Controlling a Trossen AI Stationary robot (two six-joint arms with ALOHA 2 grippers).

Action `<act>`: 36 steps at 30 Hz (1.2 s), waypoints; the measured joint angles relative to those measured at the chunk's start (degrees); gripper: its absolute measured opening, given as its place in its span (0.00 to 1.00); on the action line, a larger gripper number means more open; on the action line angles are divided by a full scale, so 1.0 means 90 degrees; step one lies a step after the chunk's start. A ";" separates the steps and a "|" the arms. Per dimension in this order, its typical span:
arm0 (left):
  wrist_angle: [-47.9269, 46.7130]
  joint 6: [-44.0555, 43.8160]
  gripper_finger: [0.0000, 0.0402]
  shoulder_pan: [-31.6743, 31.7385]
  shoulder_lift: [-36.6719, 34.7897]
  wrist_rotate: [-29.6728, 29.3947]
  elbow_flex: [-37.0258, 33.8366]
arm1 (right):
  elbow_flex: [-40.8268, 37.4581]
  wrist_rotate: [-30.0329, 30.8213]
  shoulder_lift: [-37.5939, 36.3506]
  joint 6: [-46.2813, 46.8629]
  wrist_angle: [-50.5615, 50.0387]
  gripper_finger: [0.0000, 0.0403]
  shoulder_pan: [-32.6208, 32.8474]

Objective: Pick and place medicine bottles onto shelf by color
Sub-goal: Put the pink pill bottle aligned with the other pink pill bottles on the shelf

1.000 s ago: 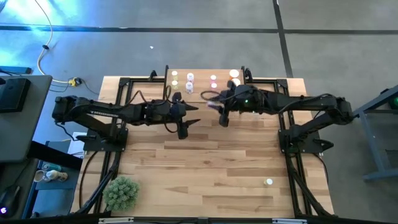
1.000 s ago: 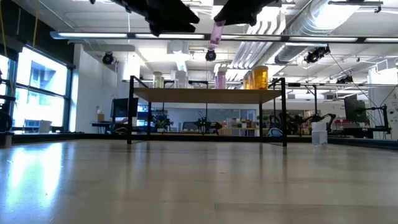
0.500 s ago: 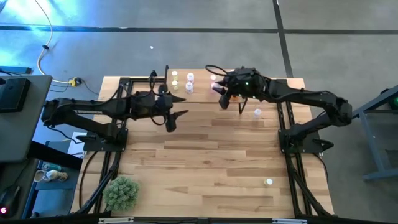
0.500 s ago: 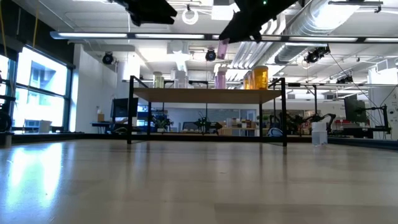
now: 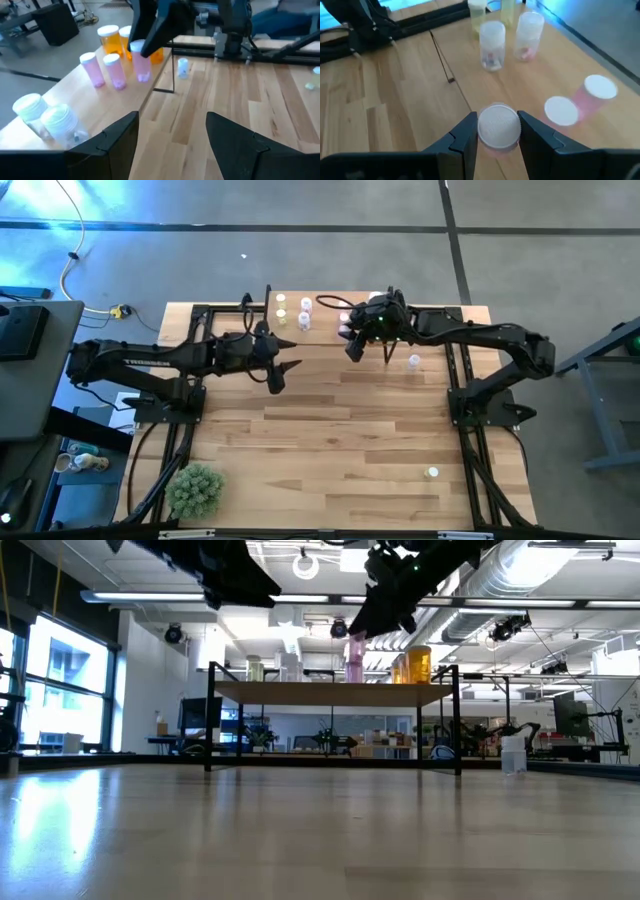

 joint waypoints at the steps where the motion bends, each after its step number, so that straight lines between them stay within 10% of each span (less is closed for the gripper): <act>1: 0.0190 -0.0005 0.55 0.0002 -0.0009 -0.0002 -0.0102 | 0.0000 0.0019 0.0020 0.0024 -0.0018 0.27 0.0001; 36: 0.0522 -0.0069 0.55 0.0000 -0.0013 0.0044 -0.0245 | -0.0002 0.0212 0.0417 -0.0009 -0.0064 0.27 -0.0259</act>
